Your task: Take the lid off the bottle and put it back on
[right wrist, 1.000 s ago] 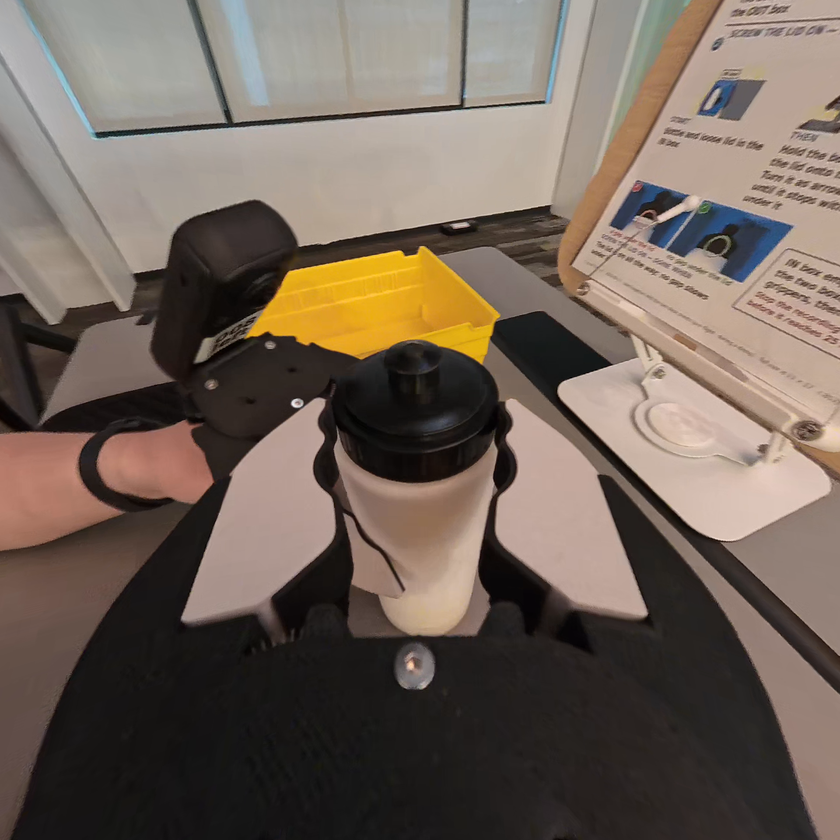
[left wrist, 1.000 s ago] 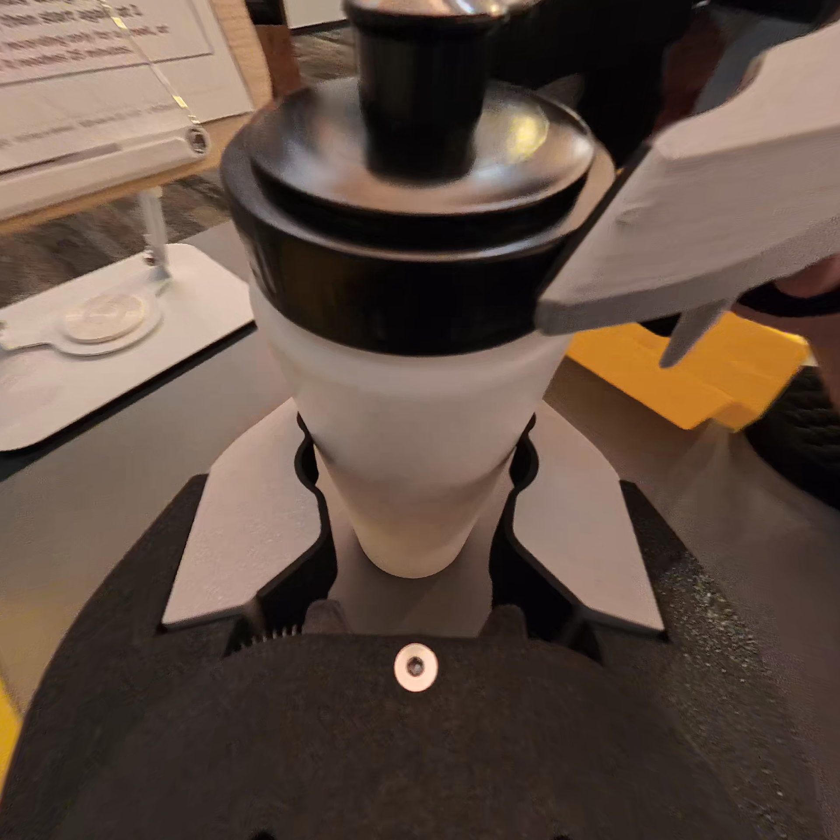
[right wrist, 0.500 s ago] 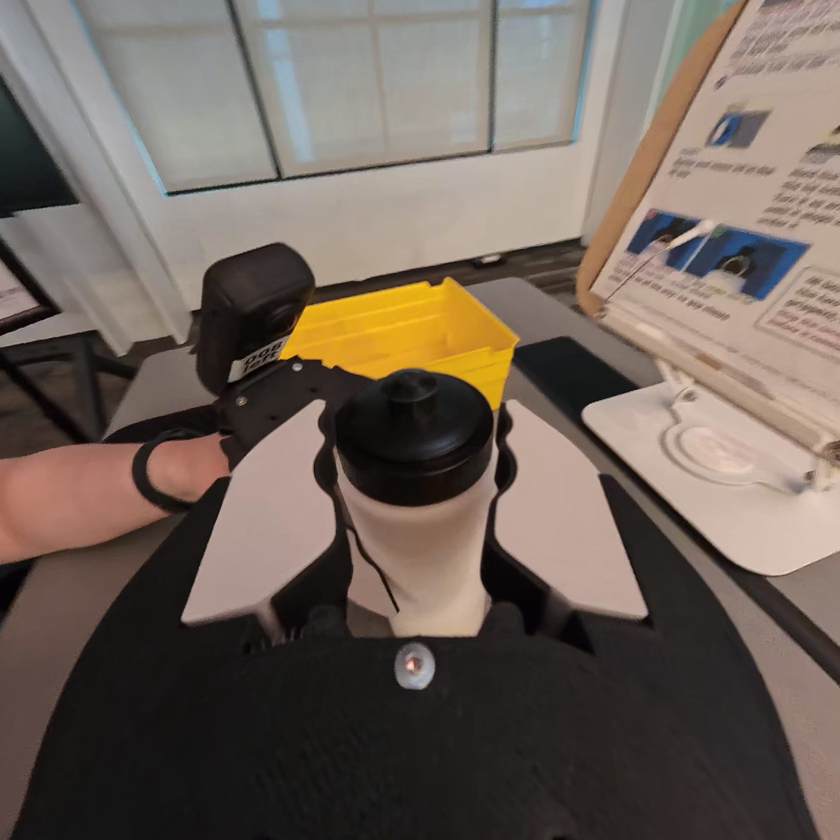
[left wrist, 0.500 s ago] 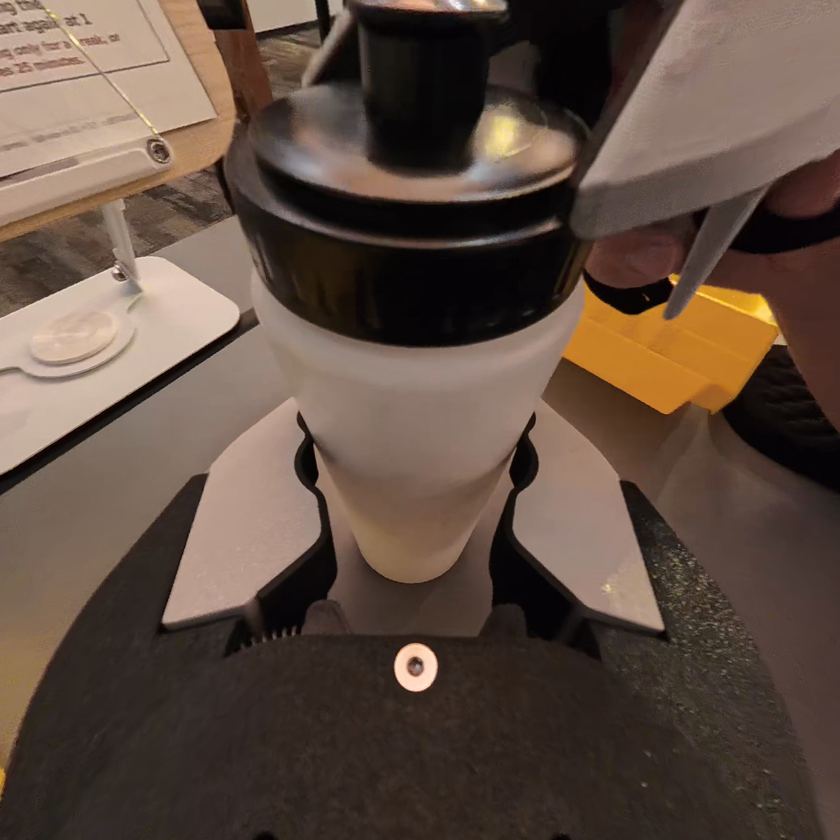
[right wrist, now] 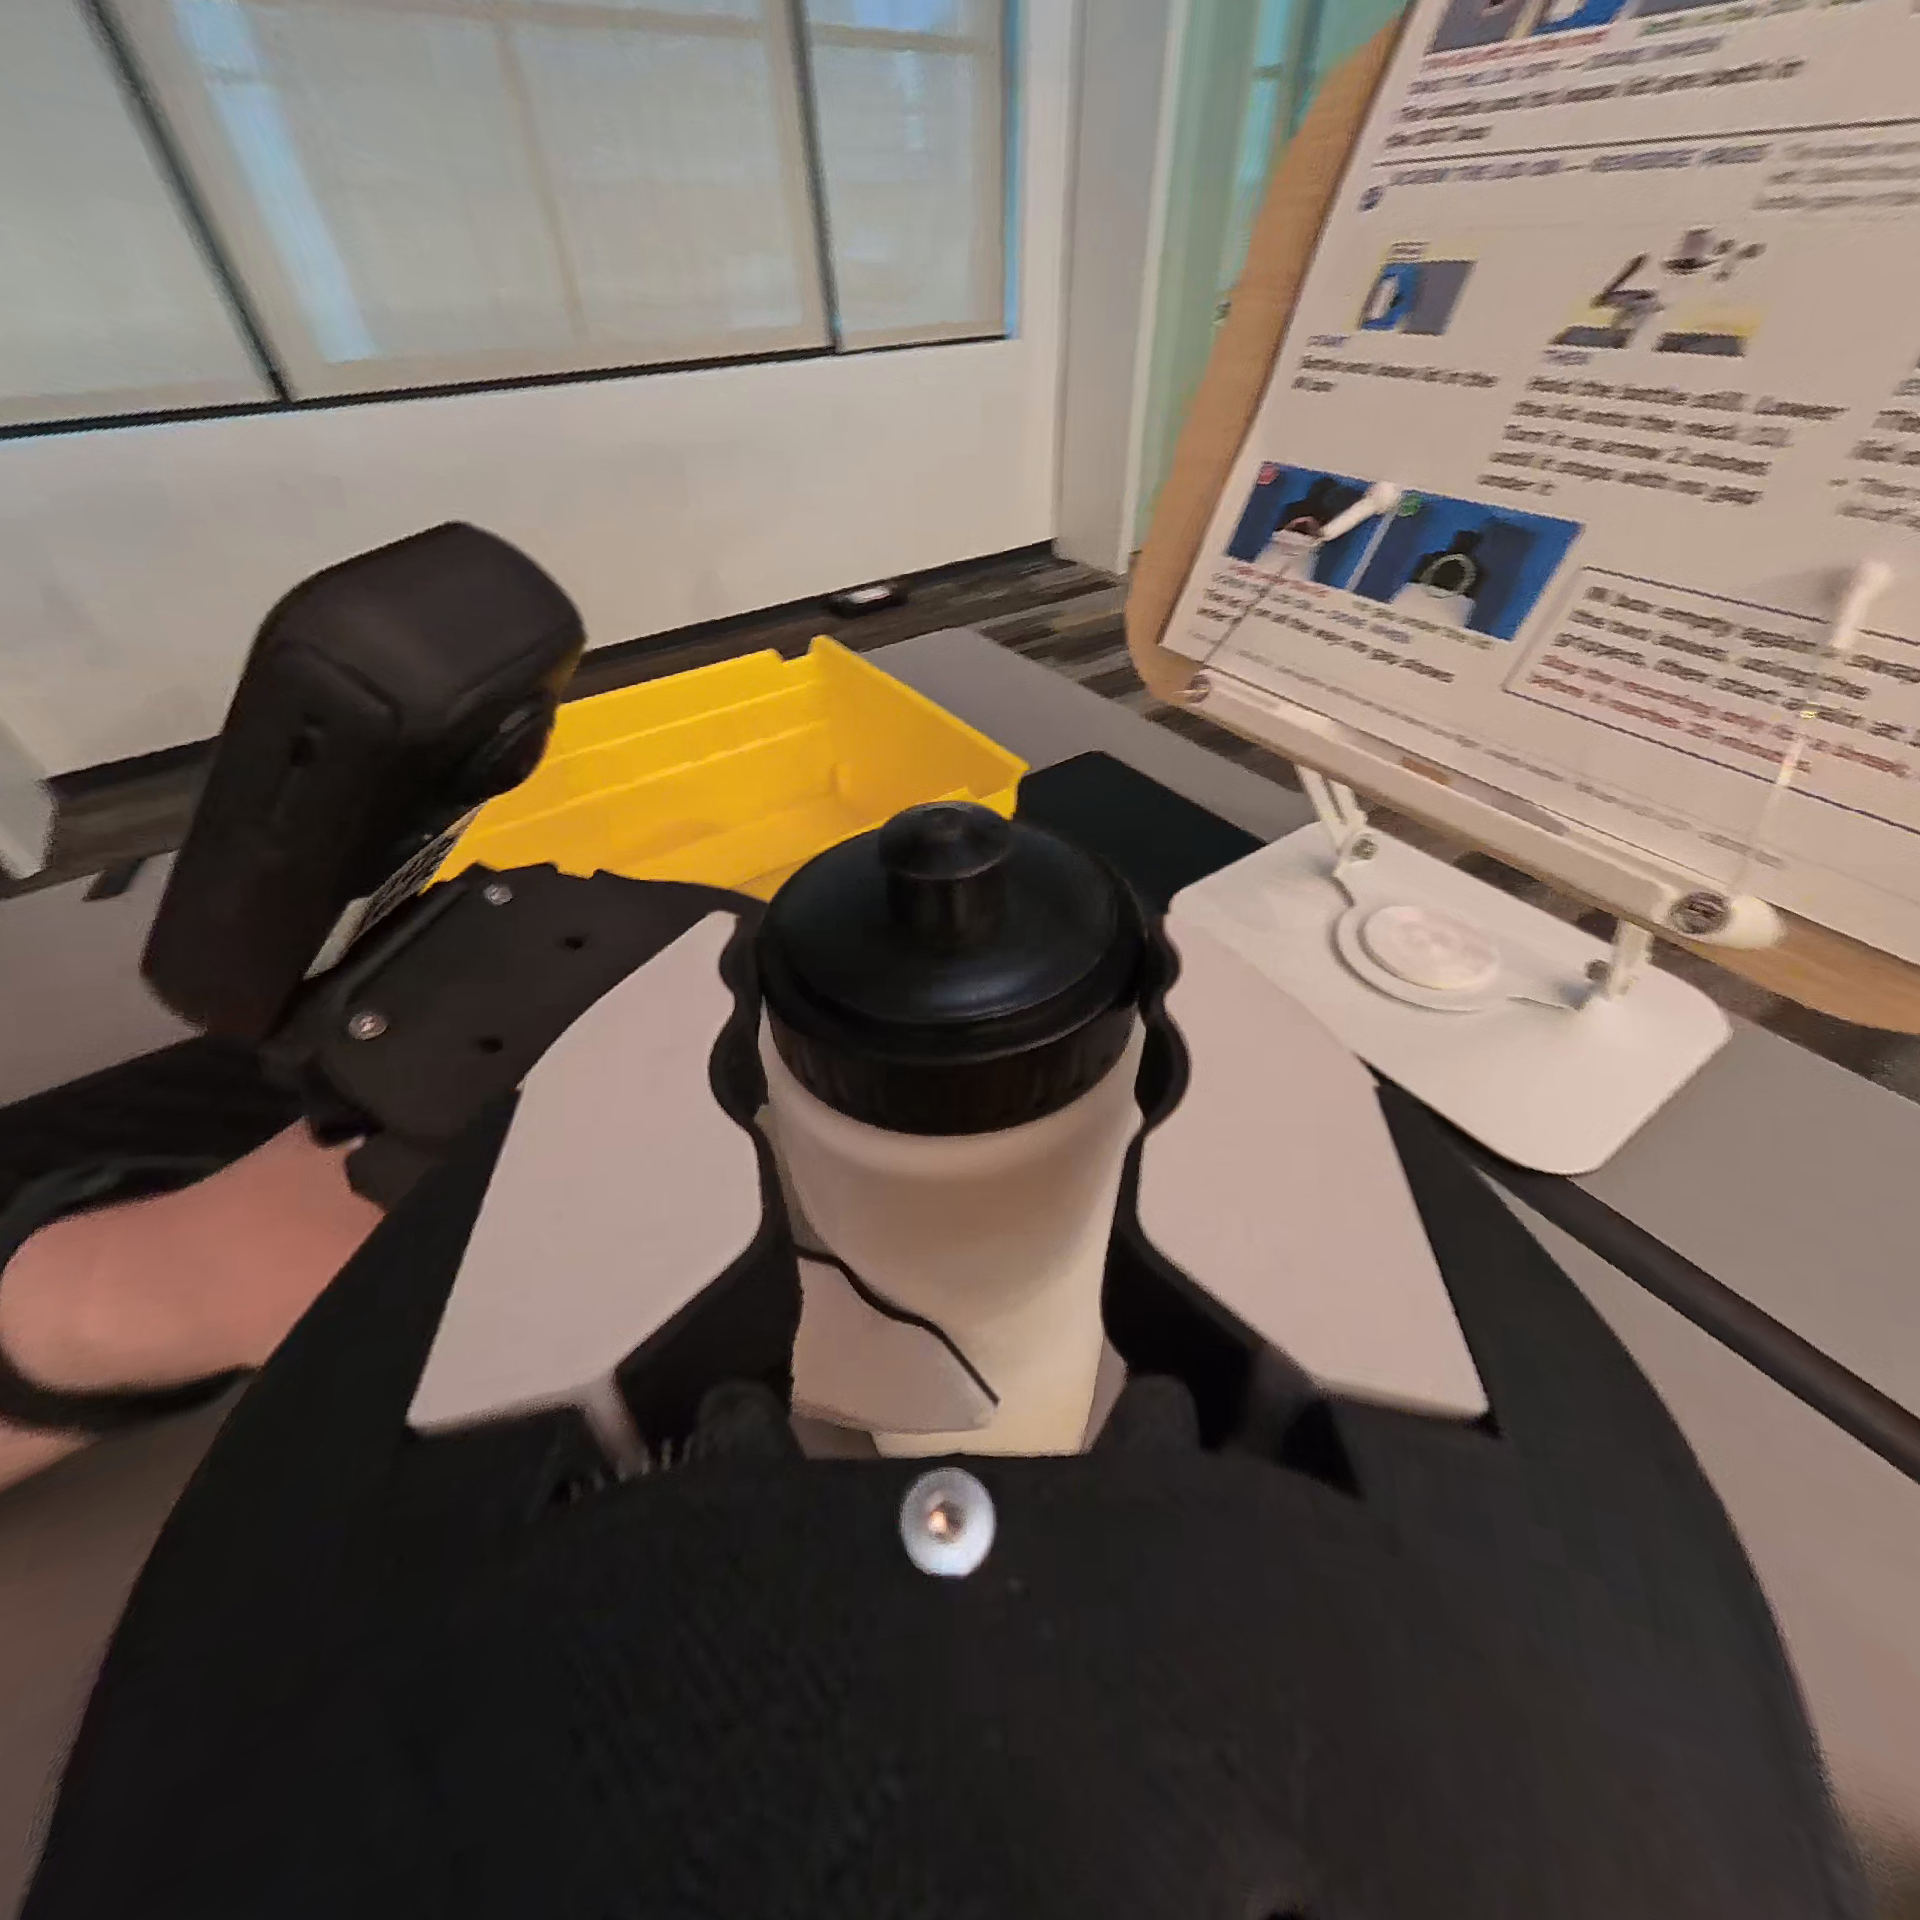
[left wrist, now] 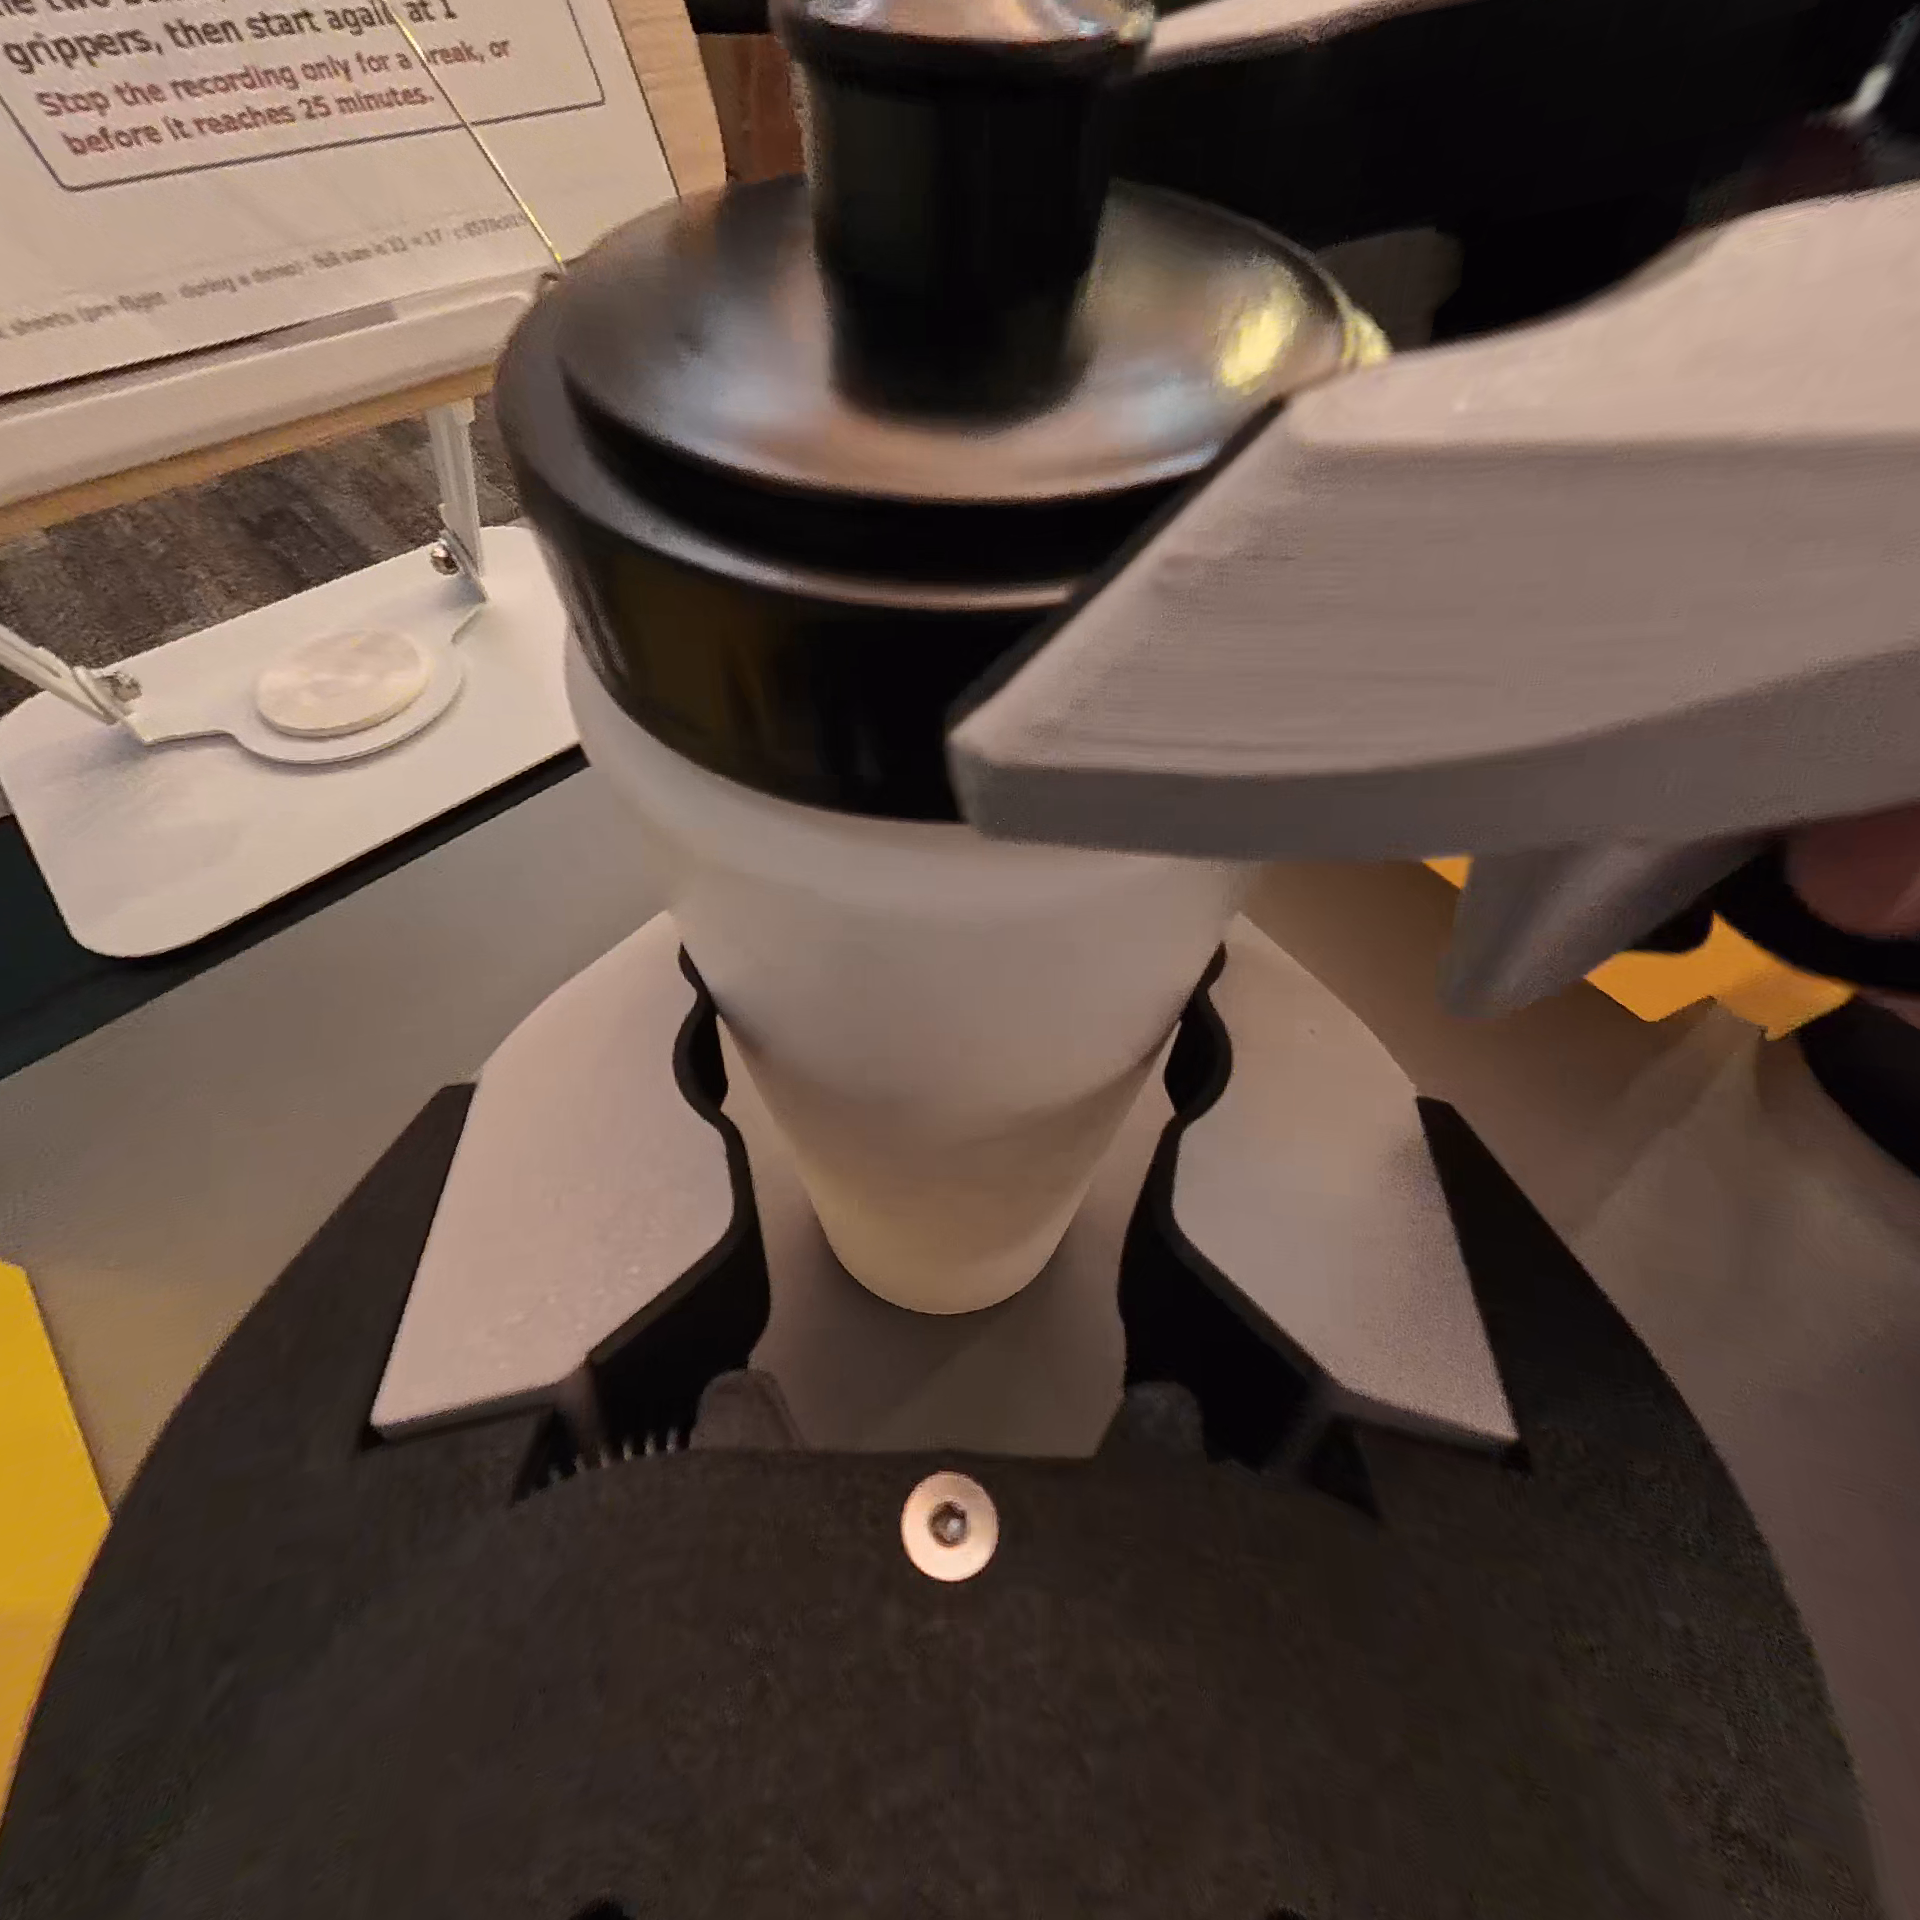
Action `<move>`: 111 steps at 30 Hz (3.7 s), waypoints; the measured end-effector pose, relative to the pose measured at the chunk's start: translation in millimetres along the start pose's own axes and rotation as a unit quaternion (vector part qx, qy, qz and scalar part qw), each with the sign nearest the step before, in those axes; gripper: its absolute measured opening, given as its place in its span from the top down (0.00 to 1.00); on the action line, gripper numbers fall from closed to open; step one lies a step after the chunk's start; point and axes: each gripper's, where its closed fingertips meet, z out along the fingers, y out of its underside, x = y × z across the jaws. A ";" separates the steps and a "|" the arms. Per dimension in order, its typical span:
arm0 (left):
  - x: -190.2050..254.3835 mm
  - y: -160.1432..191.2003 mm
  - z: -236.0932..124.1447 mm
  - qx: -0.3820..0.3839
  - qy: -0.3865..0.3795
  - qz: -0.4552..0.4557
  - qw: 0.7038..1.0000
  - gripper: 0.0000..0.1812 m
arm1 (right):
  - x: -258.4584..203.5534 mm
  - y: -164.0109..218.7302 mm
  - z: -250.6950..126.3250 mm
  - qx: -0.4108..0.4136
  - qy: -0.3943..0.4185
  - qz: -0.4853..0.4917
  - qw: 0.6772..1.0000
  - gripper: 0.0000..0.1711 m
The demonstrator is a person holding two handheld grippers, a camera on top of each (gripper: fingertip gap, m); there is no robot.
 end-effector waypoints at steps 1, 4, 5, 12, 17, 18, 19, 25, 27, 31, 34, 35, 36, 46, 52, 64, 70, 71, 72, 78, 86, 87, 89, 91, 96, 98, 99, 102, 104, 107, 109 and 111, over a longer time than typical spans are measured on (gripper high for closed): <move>-0.2 0.1 -0.1 0.000 -0.001 0.000 1.000 0.53 | 0.4 -0.4 0.1 0.007 0.017 0.000 1.000 0.58; 0.1 0.3 -0.5 -0.002 0.009 0.003 1.000 0.53 | -0.1 -0.3 0.3 0.000 0.015 0.000 1.000 0.58; 0.6 0.5 -0.6 -0.002 0.014 0.005 1.000 0.53 | -0.8 0.0 0.1 -0.008 -0.002 -0.005 1.000 0.58; 9.1 0.6 -0.6 -0.002 0.058 0.022 0.998 0.53 | -3.1 5.0 -8.9 -0.048 -0.111 -0.031 0.992 0.55; 11.5 1.3 -1.4 -0.008 0.066 0.023 0.998 0.53 | -5.5 3.5 -7.8 -0.036 -0.103 -0.052 0.993 0.58; 10.4 0.7 -1.1 -0.005 0.061 0.016 0.998 0.53 | -4.7 2.9 -6.4 -0.033 -0.093 -0.044 0.994 0.58; 9.4 0.2 -0.7 -0.003 0.055 0.010 0.998 0.53 | -3.8 2.5 -5.1 -0.030 -0.081 -0.041 0.995 0.58; 3.9 -1.2 -0.3 0.006 0.023 -0.017 1.000 0.53 | -0.4 0.8 -0.7 -0.007 0.021 -0.017 1.000 0.59; 3.4 -1.2 -0.4 0.006 0.021 -0.019 1.000 0.53 | -0.3 0.6 -0.5 0.006 0.040 -0.009 0.999 0.59; -0.6 0.5 -1.3 -0.003 0.020 0.001 1.000 0.53 | -1.8 2.0 1.0 -0.015 0.015 -0.047 0.999 0.59; 5.4 2.2 -1.8 -0.011 0.050 0.021 0.998 0.53 | -3.3 3.8 -2.0 -0.040 -0.043 -0.071 0.996 0.58; 9.2 2.4 -1.8 -0.014 0.060 0.028 0.998 0.53 | -4.1 1.6 -4.3 -0.034 -0.061 -0.067 0.995 0.58; 12.9 2.5 -1.7 -0.015 0.070 0.032 0.997 0.53 | -5.1 0.8 -6.1 -0.032 -0.077 -0.060 0.995 0.57; 11.5 1.4 0.5 -0.008 0.041 0.021 0.999 0.53 | -5.1 3.0 -5.7 -0.037 -0.067 -0.040 0.996 0.57; 10.0 1.7 0.5 -0.013 0.031 0.019 0.999 0.53 | -4.5 2.5 -4.7 -0.034 -0.057 -0.040 0.997 0.57; 9.4 1.5 1.0 -0.011 0.026 0.015 0.999 0.53 | -3.6 2.3 -4.2 -0.024 -0.063 -0.044 0.997 0.57; 7.4 1.5 1.7 -0.010 0.005 0.009 1.000 0.54 | -2.5 2.5 -3.8 -0.023 -0.056 -0.041 0.997 0.57; 7.4 1.4 1.9 -0.009 0.005 0.010 1.000 0.54 | -2.2 2.6 -3.8 -0.024 -0.054 -0.041 0.997 0.57; 7.3 1.3 2.0 -0.008 0.005 0.010 1.000 0.54 | -1.8 2.6 -3.7 -0.025 -0.052 -0.041 0.998 0.57; 7.7 0.0 3.3 0.001 0.014 0.014 1.000 0.53 | 0.5 1.9 -4.2 -0.026 -0.053 -0.046 0.997 0.57; 6.1 1.3 2.3 -0.010 -0.003 0.008 1.000 0.54 | -0.9 2.3 -3.0 -0.026 -0.044 -0.042 0.998 0.57; 5.9 1.5 2.4 -0.012 -0.007 0.007 1.000 0.54 | -0.6 2.3 -3.2 -0.026 -0.043 -0.041 0.998 0.57; 5.2 1.6 2.3 -0.014 -0.017 0.005 1.000 0.54 | 0.6 2.5 -3.1 -0.026 -0.038 -0.039 0.998 0.57; 4.6 1.8 1.9 -0.016 -0.025 0.004 1.000 0.54 | 1.2 2.3 -3.0 -0.026 -0.032 -0.039 0.998 0.57; 5.2 1.1 2.4 -0.012 -0.019 0.007 1.000 0.54 | 1.9 1.4 -3.7 -0.022 -0.034 -0.048 0.998 0.57; 5.1 1.0 2.6 -0.009 -0.017 0.005 1.000 0.54 | 2.7 1.4 -3.5 -0.022 -0.035 -0.040 0.998 0.57; 5.0 1.2 2.5 -0.011 -0.018 0.004 1.000 0.54 | 2.7 1.3 -3.3 -0.020 -0.034 -0.037 0.999 0.57; 3.6 2.1 1.4 -0.019 -0.028 0.001 0.999 0.54 | 3.1 2.3 -2.9 -0.027 -0.017 -0.029 0.999 0.57; 3.7 2.2 1.0 -0.021 -0.029 0.003 0.999 0.54 | 2.6 2.9 -3.6 -0.040 -0.009 -0.034 0.999 0.57; 2.9 1.5 0.9 -0.012 -0.022 -0.001 1.000 0.54 | 2.9 1.1 -2.2 -0.017 -0.014 -0.024 0.999 0.57; 2.4 2.1 -0.1 -0.018 -0.015 0.004 1.000 0.54 | 3.2 0.4 -1.8 -0.018 -0.016 -0.029 0.999 0.57; 4.0 0.7 -2.3 -0.022 0.004 0.000 1.000 0.54 | 6.2 -4.2 -5.1 -0.020 -0.017 -0.035 0.999 0.51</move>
